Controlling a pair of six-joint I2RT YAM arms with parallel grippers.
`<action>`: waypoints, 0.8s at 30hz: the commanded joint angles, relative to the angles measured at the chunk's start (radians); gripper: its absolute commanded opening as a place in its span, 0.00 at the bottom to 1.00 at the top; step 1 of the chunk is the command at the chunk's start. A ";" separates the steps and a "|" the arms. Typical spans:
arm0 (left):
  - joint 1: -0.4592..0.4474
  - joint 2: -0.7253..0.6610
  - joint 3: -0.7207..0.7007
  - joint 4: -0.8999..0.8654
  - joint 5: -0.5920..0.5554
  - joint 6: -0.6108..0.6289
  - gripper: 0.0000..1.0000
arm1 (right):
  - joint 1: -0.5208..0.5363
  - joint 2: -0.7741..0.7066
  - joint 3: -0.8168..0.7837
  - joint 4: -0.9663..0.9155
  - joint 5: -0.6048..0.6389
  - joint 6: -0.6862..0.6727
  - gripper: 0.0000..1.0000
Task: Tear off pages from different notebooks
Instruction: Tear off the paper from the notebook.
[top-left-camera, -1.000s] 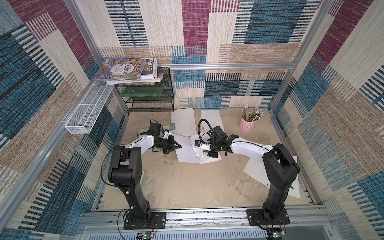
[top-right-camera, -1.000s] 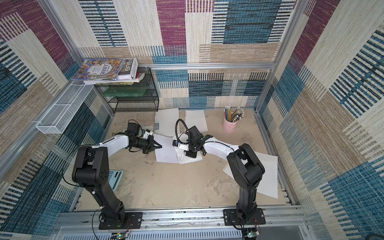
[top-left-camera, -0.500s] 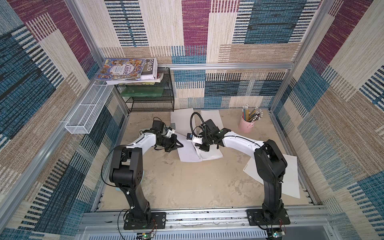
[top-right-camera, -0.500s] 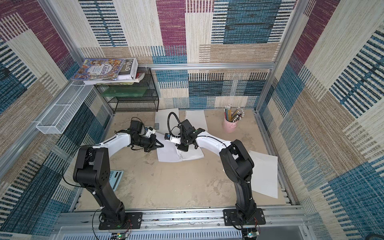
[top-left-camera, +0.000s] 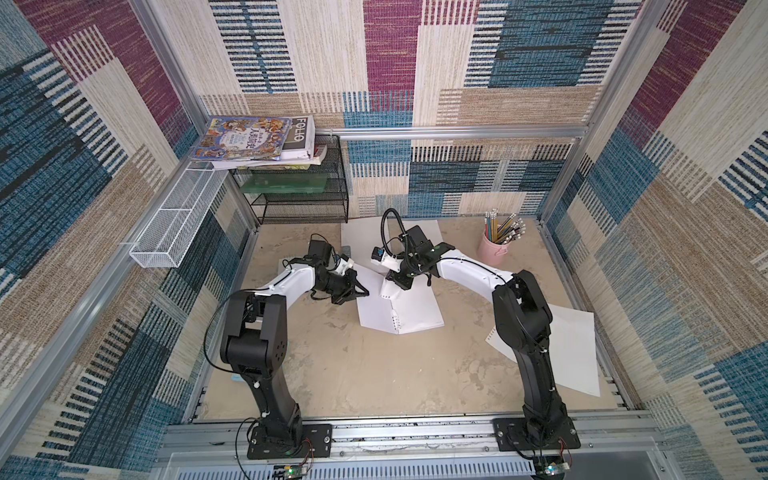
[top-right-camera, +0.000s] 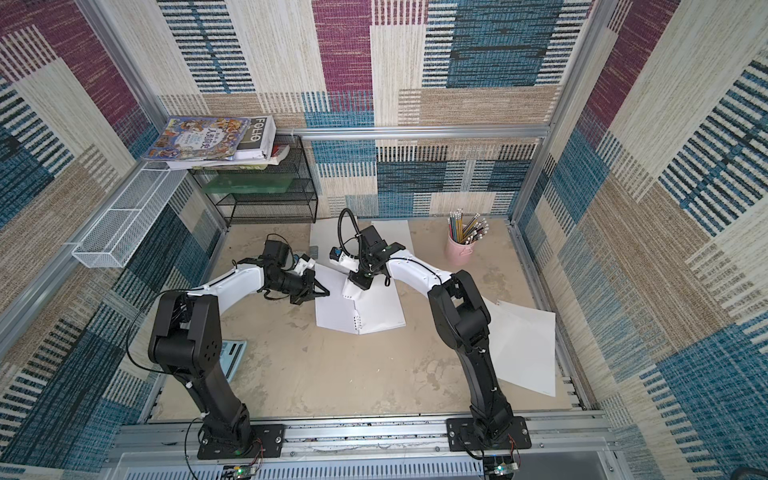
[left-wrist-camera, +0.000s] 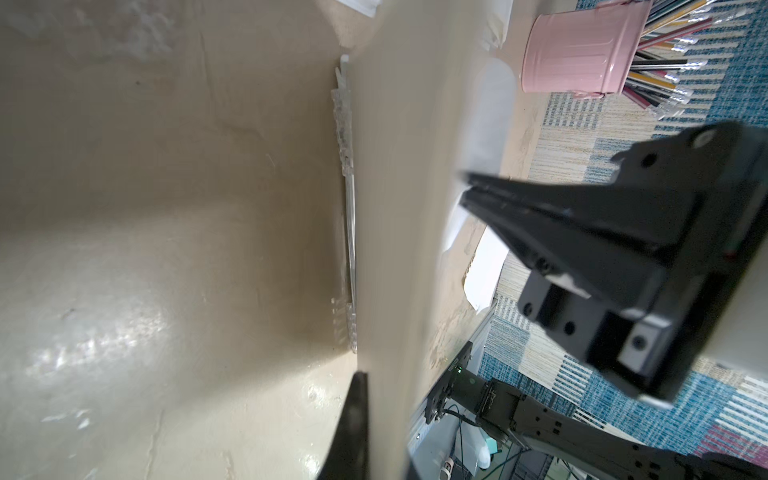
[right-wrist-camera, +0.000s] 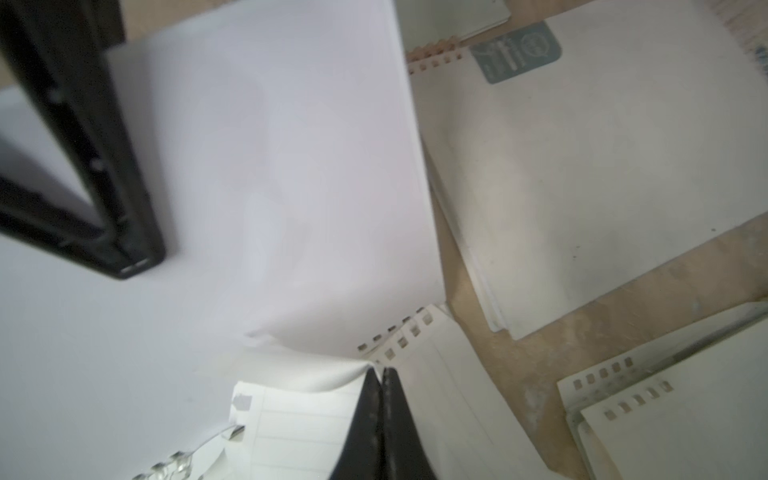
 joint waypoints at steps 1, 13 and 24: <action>-0.002 0.003 0.003 -0.035 0.022 0.019 0.00 | -0.022 0.033 0.081 0.018 0.000 0.090 0.00; -0.001 0.002 0.004 -0.055 0.012 0.028 0.00 | -0.106 0.135 0.467 -0.080 0.176 0.186 0.00; 0.001 -0.001 0.014 -0.077 0.004 0.031 0.00 | -0.144 0.115 0.570 -0.124 0.345 0.187 0.00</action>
